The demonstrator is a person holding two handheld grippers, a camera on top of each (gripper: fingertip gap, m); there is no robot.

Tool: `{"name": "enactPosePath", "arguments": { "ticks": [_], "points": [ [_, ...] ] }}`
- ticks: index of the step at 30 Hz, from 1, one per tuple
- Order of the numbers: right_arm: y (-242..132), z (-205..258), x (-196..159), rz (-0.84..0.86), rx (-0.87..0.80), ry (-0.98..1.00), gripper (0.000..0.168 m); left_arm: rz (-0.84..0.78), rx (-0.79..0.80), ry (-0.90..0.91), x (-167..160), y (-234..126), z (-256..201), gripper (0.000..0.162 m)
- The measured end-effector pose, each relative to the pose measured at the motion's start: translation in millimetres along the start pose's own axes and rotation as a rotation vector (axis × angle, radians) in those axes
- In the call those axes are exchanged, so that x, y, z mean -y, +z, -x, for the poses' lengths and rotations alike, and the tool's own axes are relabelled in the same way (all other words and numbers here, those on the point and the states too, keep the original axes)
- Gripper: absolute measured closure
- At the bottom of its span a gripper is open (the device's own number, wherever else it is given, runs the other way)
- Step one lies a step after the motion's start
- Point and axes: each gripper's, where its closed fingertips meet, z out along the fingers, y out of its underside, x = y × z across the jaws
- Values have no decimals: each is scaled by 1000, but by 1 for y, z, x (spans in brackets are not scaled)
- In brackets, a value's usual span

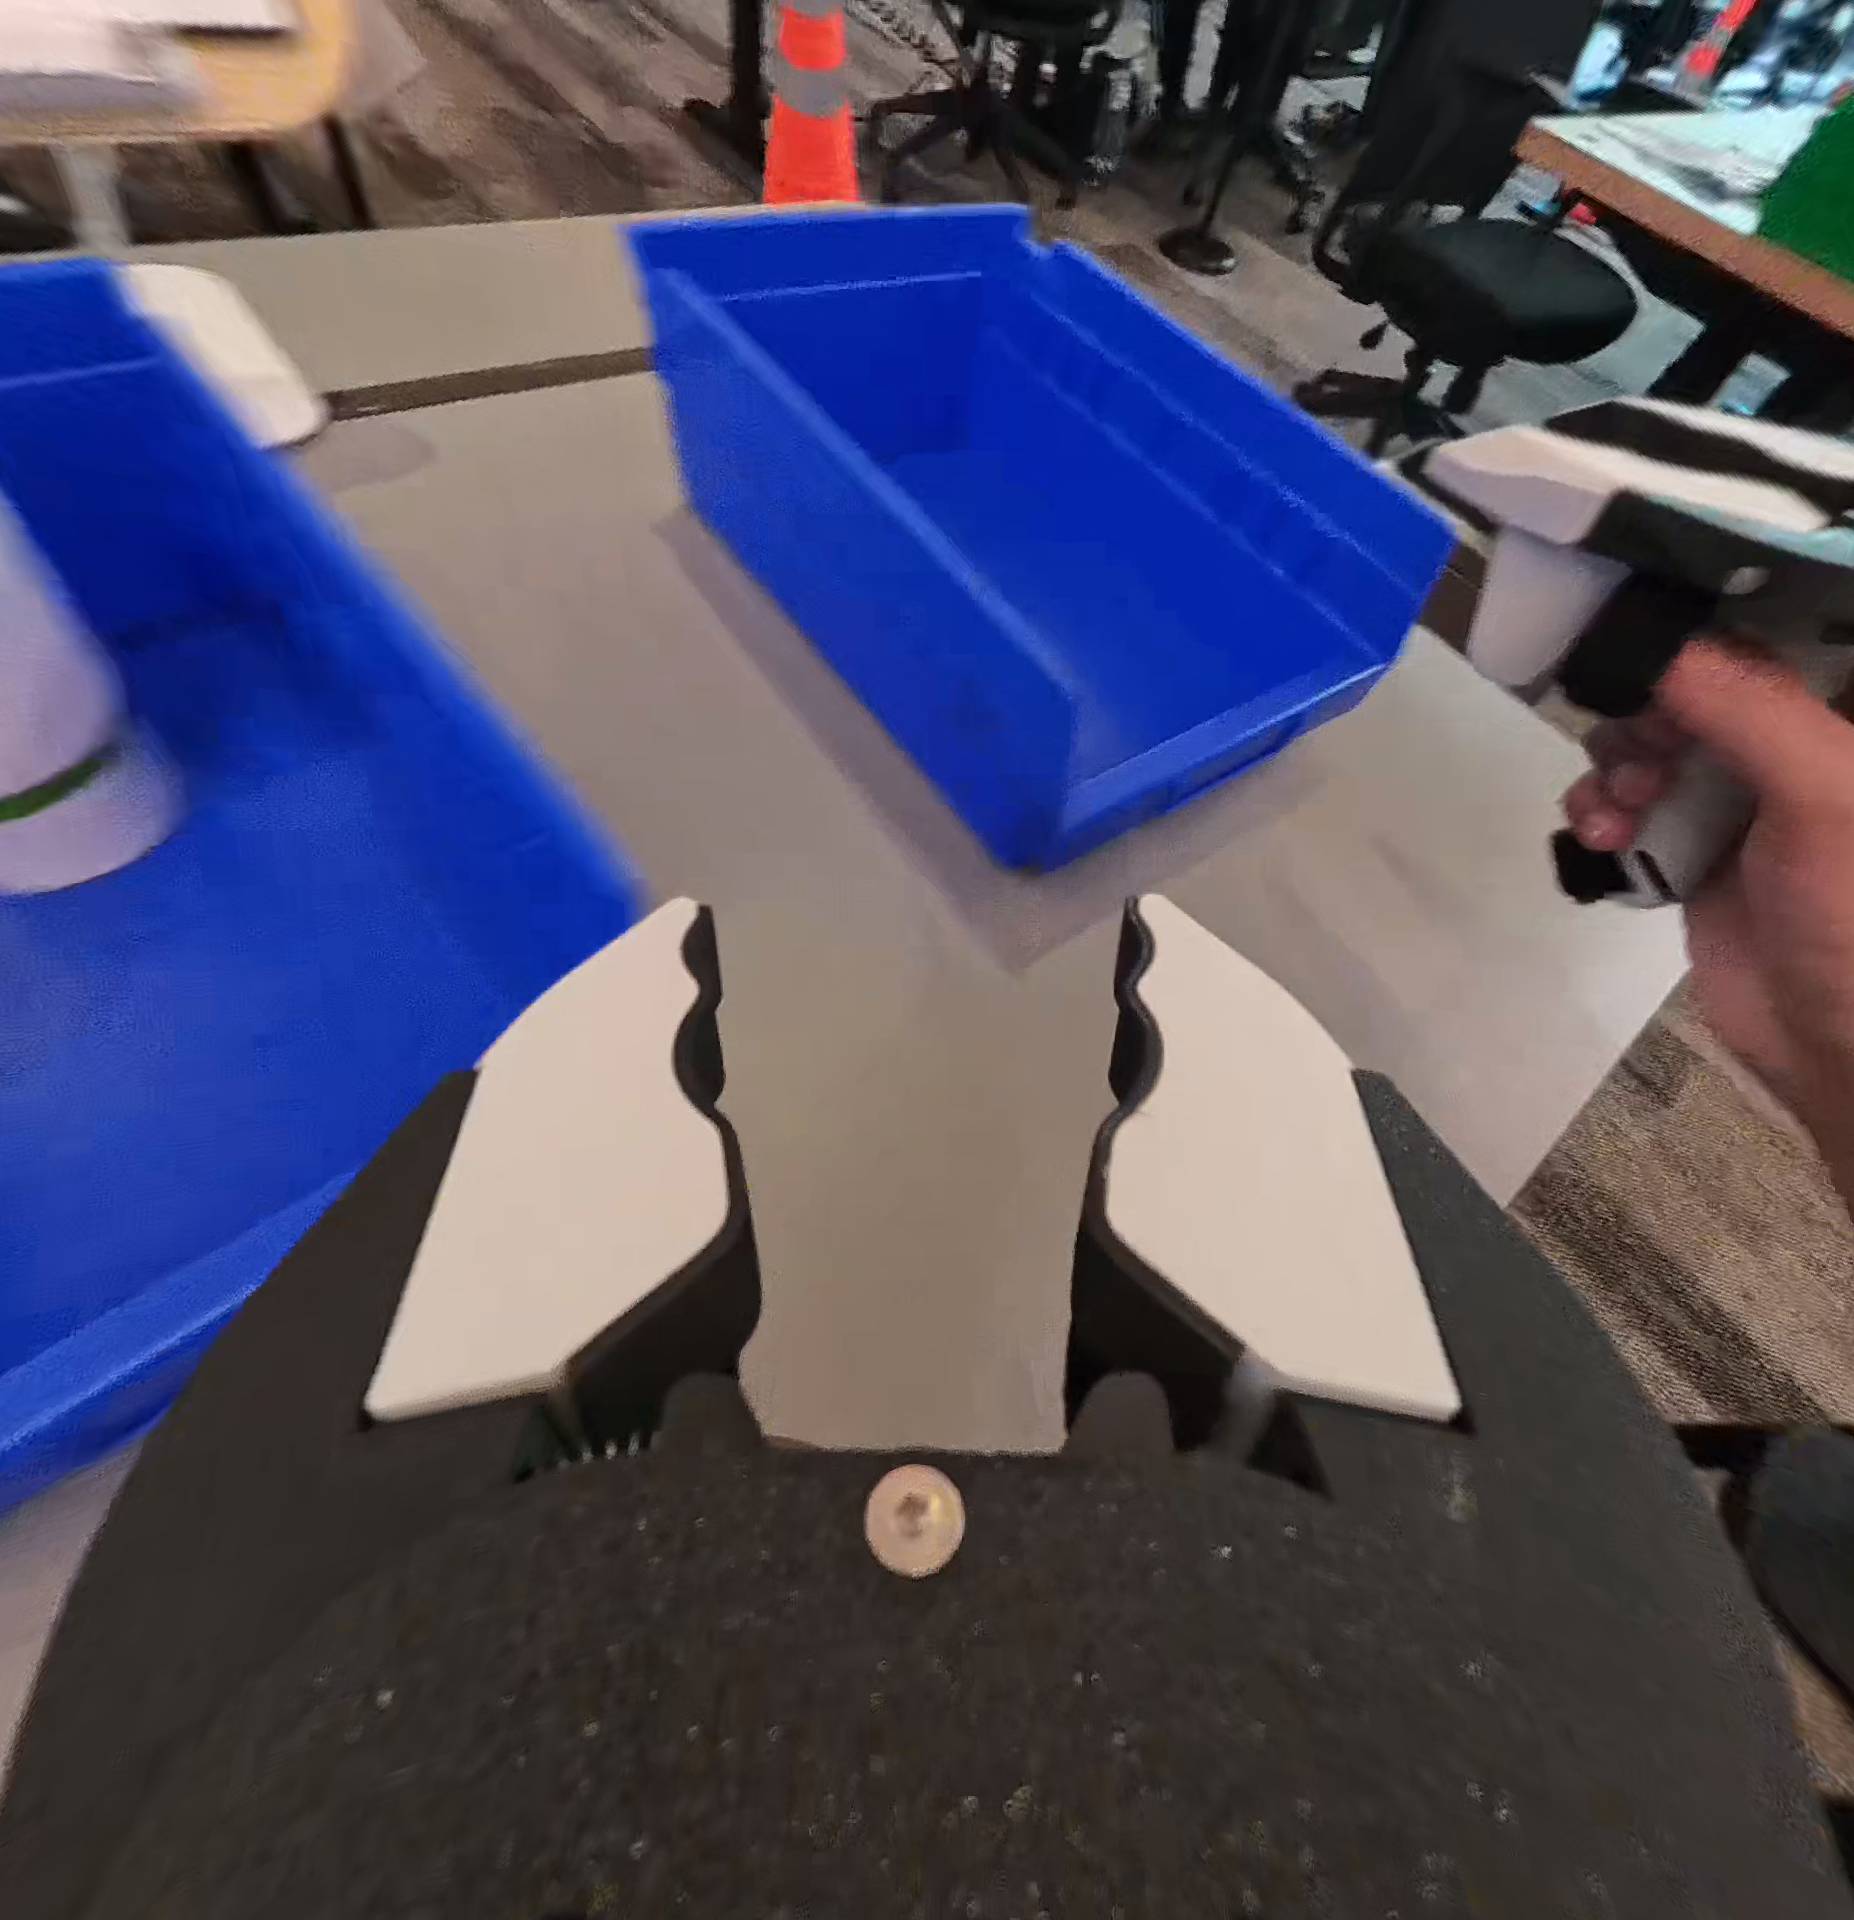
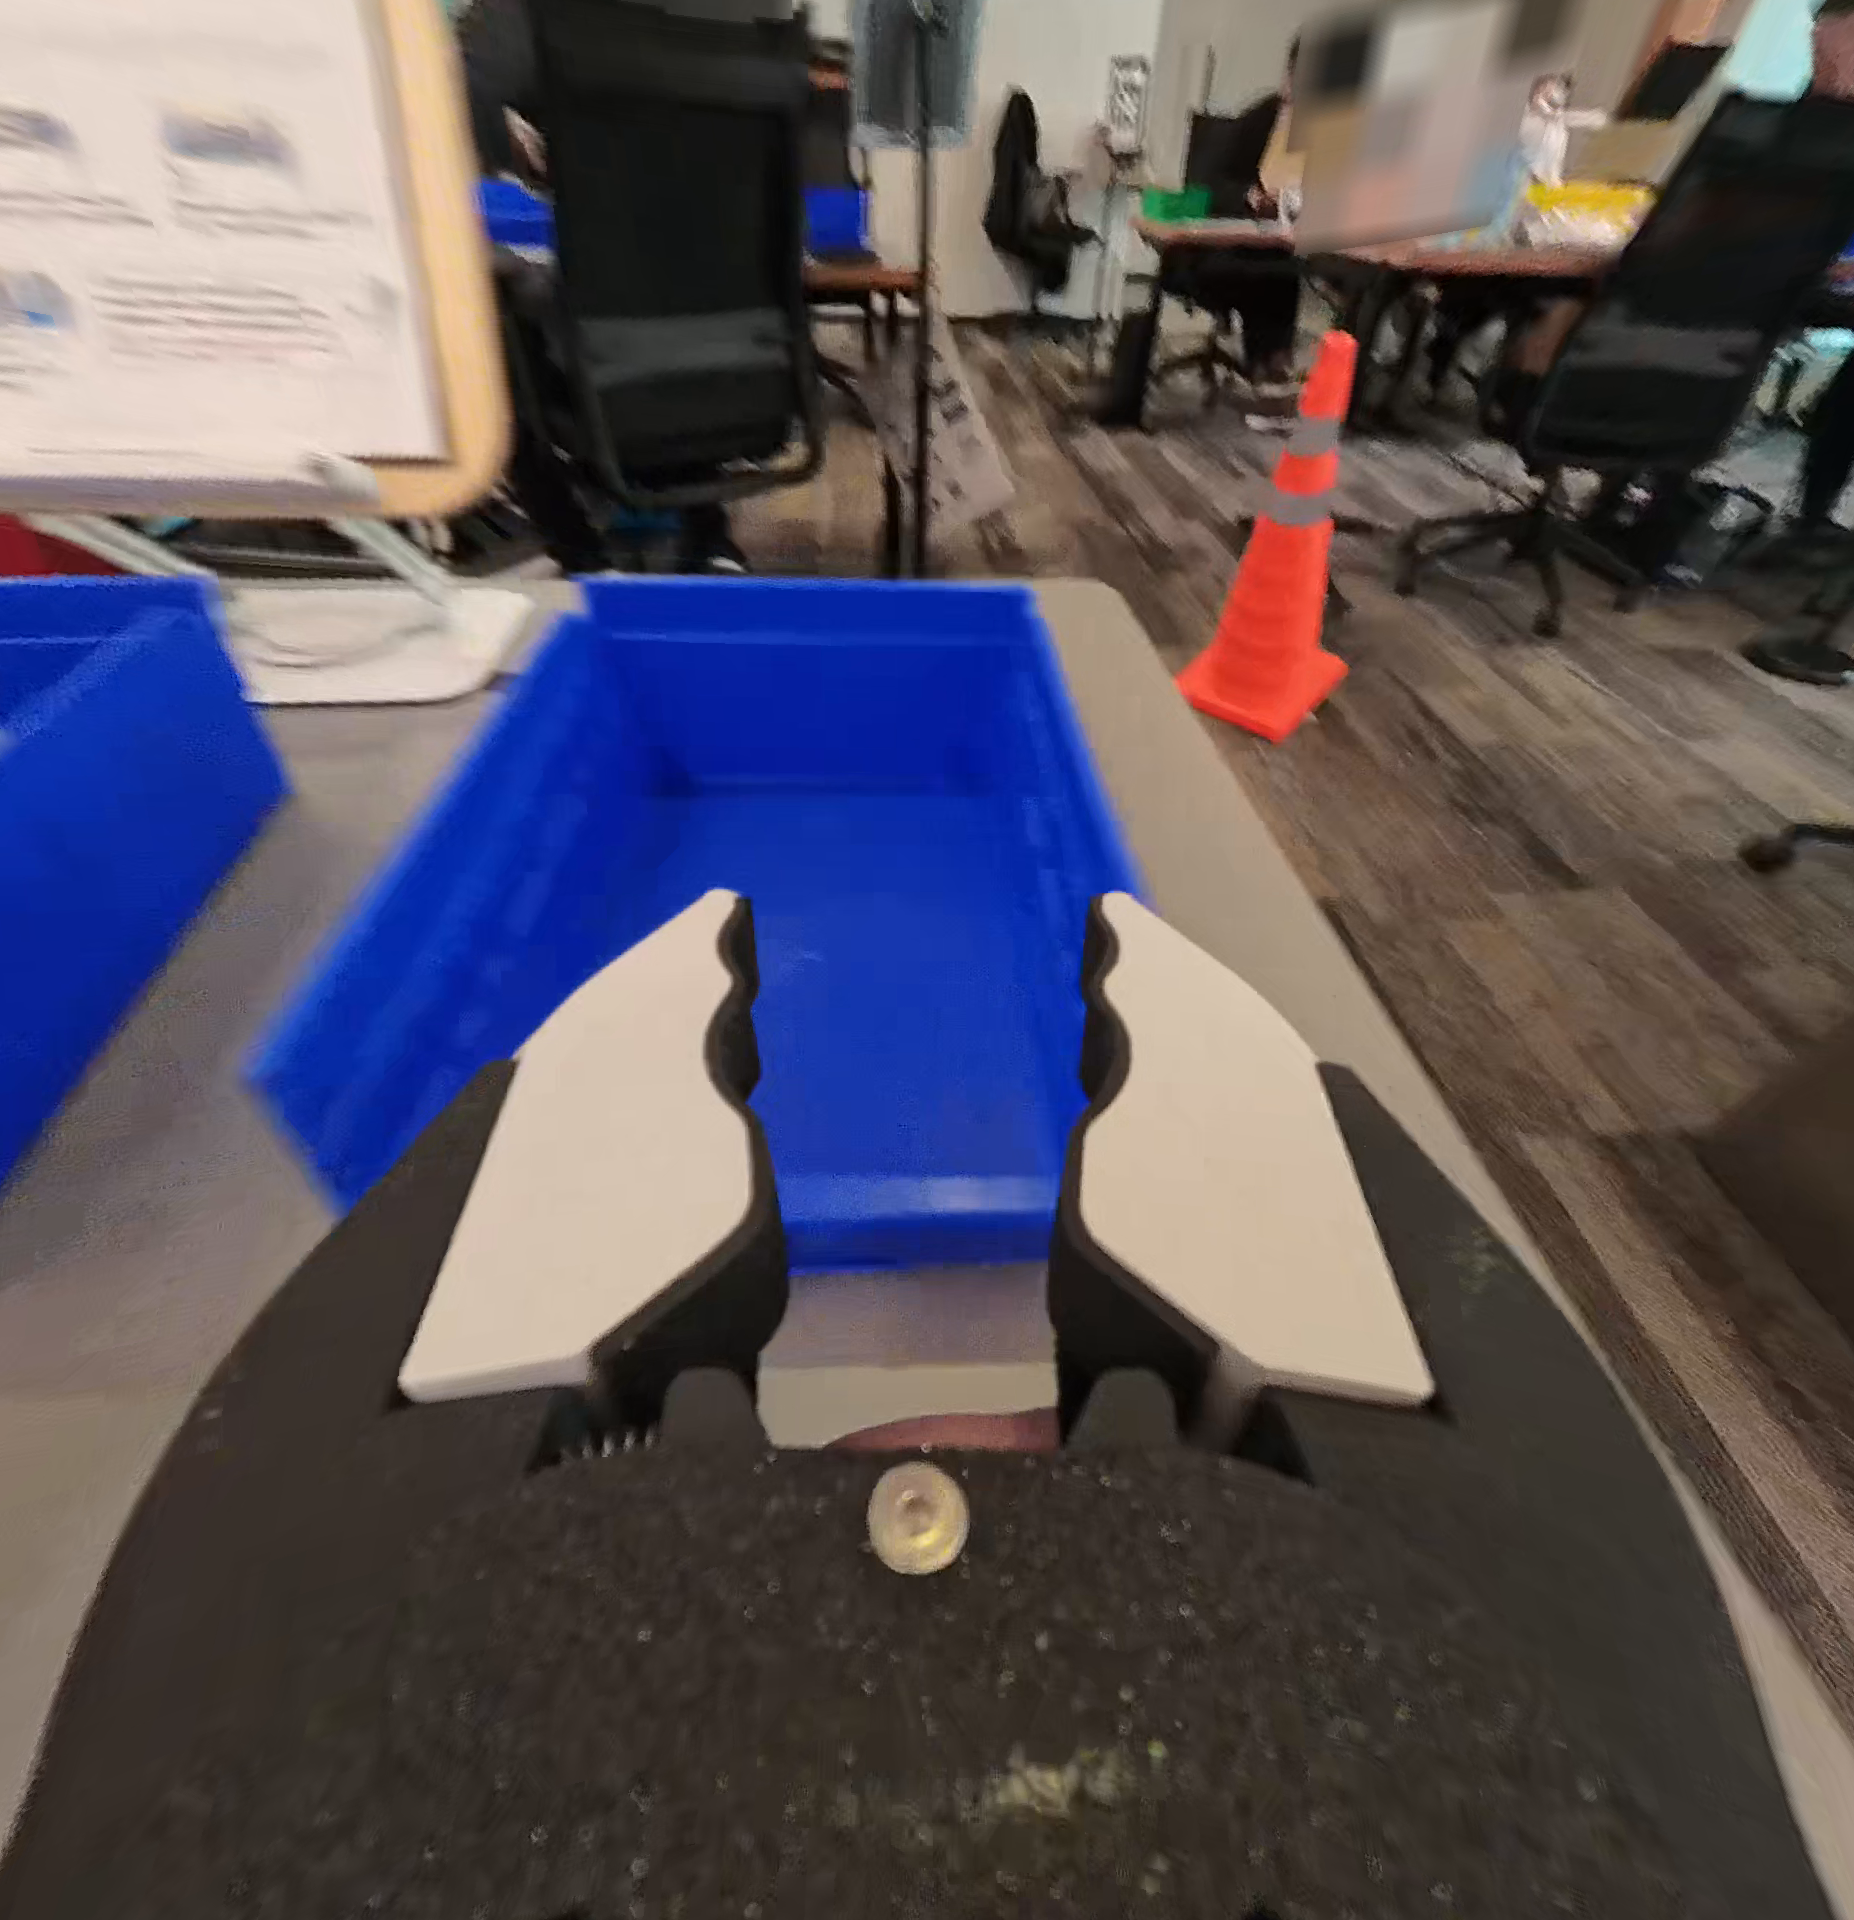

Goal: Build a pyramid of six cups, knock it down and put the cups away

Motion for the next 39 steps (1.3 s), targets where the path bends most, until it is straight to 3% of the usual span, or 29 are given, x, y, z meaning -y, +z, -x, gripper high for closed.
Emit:
{"name": "enactPosePath", "arguments": {
  "ticks": [3, 6, 8, 11, 15, 16, 17, 19, 20, 25, 32, 39],
  "points": [
    [-8, 108, 8, -15, 195, -25, 109, -1, 178, -32, -11, -51, 103, 89],
    [-11, 230, -17, 77, 456, 51, 103, -21, 425, -48, -30, -89, 208, 90],
    [0, 278, -39, 158, 486, 45, 98, 4, 461, -92, -47, -92, 244, 89],
    [27, 299, -58, 209, 384, 43, 97, 57, 348, -136, -61, -72, 249, 87],
    [53, 301, -73, 274, 306, 57, 109, 70, 264, -141, -60, -47, 236, 108],
    [54, 302, -70, 257, 312, 79, 120, 74, 242, -142, -59, -41, 231, 119],
    [55, 301, -65, 232, 302, 88, 143, 72, 267, -141, -59, -39, 231, 122],
    [57, 294, -65, 253, 229, 101, 156, 66, 328, -157, -57, -41, 236, 134],
    [56, 293, -65, 270, 217, 113, 163, 53, 383, -162, -54, -46, 243, 150],
    [48, 326, -53, 225, 160, 81, 164, 66, 495, -120, -53, -65, 273, 159],
    [45, 433, -48, 209, 229, 52, 164, 26, 589, -90, -41, -135, 355, 158],
    [45, 517, -53, 244, 252, 25, 164, 15, 587, -212, -77, -180, 423, 158]
  ]
}}
